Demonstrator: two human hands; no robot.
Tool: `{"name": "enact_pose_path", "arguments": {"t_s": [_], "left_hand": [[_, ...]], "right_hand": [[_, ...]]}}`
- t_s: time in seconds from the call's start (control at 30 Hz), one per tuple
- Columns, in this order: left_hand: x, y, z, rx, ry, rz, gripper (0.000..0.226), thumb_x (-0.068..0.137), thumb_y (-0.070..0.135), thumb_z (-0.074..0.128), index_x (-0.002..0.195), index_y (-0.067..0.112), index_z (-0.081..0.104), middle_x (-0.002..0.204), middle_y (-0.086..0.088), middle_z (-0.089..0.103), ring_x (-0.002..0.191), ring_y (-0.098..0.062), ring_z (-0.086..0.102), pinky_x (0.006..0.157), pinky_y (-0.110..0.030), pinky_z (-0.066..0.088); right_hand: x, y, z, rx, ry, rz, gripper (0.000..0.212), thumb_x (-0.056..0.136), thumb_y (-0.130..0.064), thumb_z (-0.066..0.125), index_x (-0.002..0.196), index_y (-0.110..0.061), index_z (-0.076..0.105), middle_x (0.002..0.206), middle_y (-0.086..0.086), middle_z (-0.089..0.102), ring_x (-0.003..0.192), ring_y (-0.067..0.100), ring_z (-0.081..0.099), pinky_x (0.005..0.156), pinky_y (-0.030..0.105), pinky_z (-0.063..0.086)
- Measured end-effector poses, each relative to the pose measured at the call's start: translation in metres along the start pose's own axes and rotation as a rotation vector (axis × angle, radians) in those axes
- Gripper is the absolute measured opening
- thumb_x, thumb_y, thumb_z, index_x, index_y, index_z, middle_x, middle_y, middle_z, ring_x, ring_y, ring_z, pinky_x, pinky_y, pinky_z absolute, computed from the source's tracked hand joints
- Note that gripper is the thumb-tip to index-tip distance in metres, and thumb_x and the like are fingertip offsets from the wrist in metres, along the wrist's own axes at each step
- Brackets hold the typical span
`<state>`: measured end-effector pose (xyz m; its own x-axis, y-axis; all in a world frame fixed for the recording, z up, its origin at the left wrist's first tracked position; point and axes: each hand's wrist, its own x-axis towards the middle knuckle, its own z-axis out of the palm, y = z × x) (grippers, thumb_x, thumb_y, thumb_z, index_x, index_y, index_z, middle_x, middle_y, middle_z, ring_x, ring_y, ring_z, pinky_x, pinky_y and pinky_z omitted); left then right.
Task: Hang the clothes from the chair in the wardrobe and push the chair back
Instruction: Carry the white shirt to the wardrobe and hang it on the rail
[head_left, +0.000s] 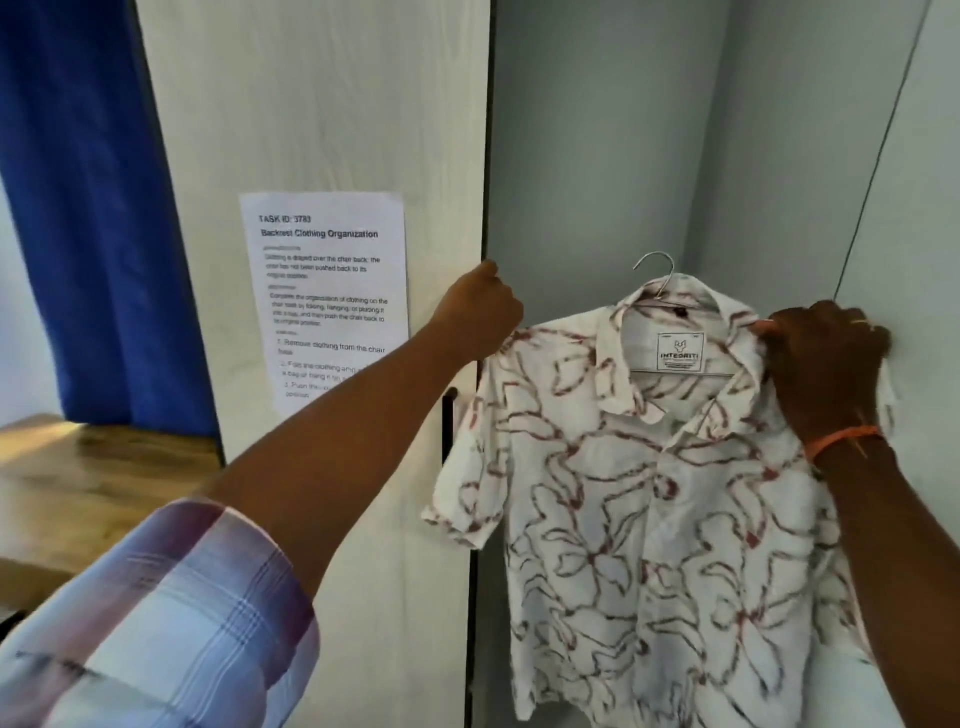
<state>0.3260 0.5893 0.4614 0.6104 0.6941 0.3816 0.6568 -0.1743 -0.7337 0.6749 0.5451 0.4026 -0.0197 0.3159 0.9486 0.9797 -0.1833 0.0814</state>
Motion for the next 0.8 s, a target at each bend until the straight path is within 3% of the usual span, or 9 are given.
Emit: {"name": "enact_pose_path", "arguments": {"t_s": [0.17, 0.3, 0.4, 0.53, 0.7, 0.8], "left_hand": [[-0.034, 0.005, -0.026, 0.022, -0.039, -0.015, 0.035, 0.089, 0.006, 0.052, 0.063, 0.016, 0.031, 0.088, -0.002, 0.069, 0.085, -0.020, 0.064, 0.108, -0.033, 0.030], [-0.070, 0.004, -0.048, 0.040, -0.096, -0.071, 0.028, 0.087, 0.004, 0.057, 0.070, 0.017, 0.039, 0.084, -0.002, 0.067, 0.082, -0.020, 0.063, 0.102, -0.032, 0.033], [-0.103, -0.001, -0.059, 0.076, -0.082, -0.091, 0.039, 0.087, -0.001, 0.056, 0.063, 0.014, 0.029, 0.083, -0.002, 0.066, 0.077, -0.020, 0.061, 0.095, -0.032, 0.036], [-0.149, -0.011, -0.071, 0.097, -0.084, -0.120, 0.036, 0.086, -0.004, 0.053, 0.065, 0.015, 0.031, 0.080, -0.004, 0.064, 0.078, -0.022, 0.061, 0.096, -0.032, 0.037], [-0.221, -0.034, -0.076, 0.195, -0.212, -0.159, 0.036, 0.072, 0.008, 0.069, 0.059, 0.021, 0.038, 0.055, 0.007, 0.057, 0.059, -0.013, 0.058, 0.084, -0.027, 0.045], [-0.257, -0.050, -0.074, 0.210, -0.239, -0.157, 0.032, 0.073, 0.010, 0.069, 0.060, 0.021, 0.041, 0.057, 0.006, 0.059, 0.066, -0.015, 0.059, 0.089, -0.030, 0.044]], "right_hand": [[-0.017, -0.026, -0.006, -0.001, -0.073, -0.013, 0.013, 0.088, -0.014, 0.057, 0.084, -0.006, 0.066, 0.078, 0.022, 0.058, 0.072, 0.041, 0.056, 0.065, 0.042, 0.035], [-0.018, -0.062, -0.027, 0.016, -0.123, 0.038, 0.014, 0.090, -0.015, 0.058, 0.090, -0.007, 0.068, 0.083, 0.021, 0.062, 0.079, 0.041, 0.057, 0.072, 0.043, 0.036], [-0.017, -0.089, -0.052, 0.068, -0.141, 0.084, 0.017, 0.091, -0.016, 0.057, 0.090, -0.005, 0.070, 0.086, 0.022, 0.063, 0.082, 0.042, 0.057, 0.076, 0.043, 0.036], [-0.016, -0.121, -0.086, 0.096, -0.154, 0.078, 0.020, 0.091, -0.017, 0.055, 0.092, -0.002, 0.068, 0.088, 0.024, 0.062, 0.087, 0.043, 0.057, 0.081, 0.045, 0.035], [-0.028, -0.166, -0.124, 0.092, -0.142, 0.074, 0.022, 0.092, -0.017, 0.053, 0.087, 0.001, 0.064, 0.083, 0.025, 0.059, 0.084, 0.042, 0.055, 0.080, 0.046, 0.036], [-0.038, -0.189, -0.142, 0.115, -0.142, 0.093, 0.027, 0.095, -0.018, 0.049, 0.085, 0.003, 0.063, 0.081, 0.026, 0.058, 0.082, 0.042, 0.054, 0.080, 0.046, 0.036]]}}
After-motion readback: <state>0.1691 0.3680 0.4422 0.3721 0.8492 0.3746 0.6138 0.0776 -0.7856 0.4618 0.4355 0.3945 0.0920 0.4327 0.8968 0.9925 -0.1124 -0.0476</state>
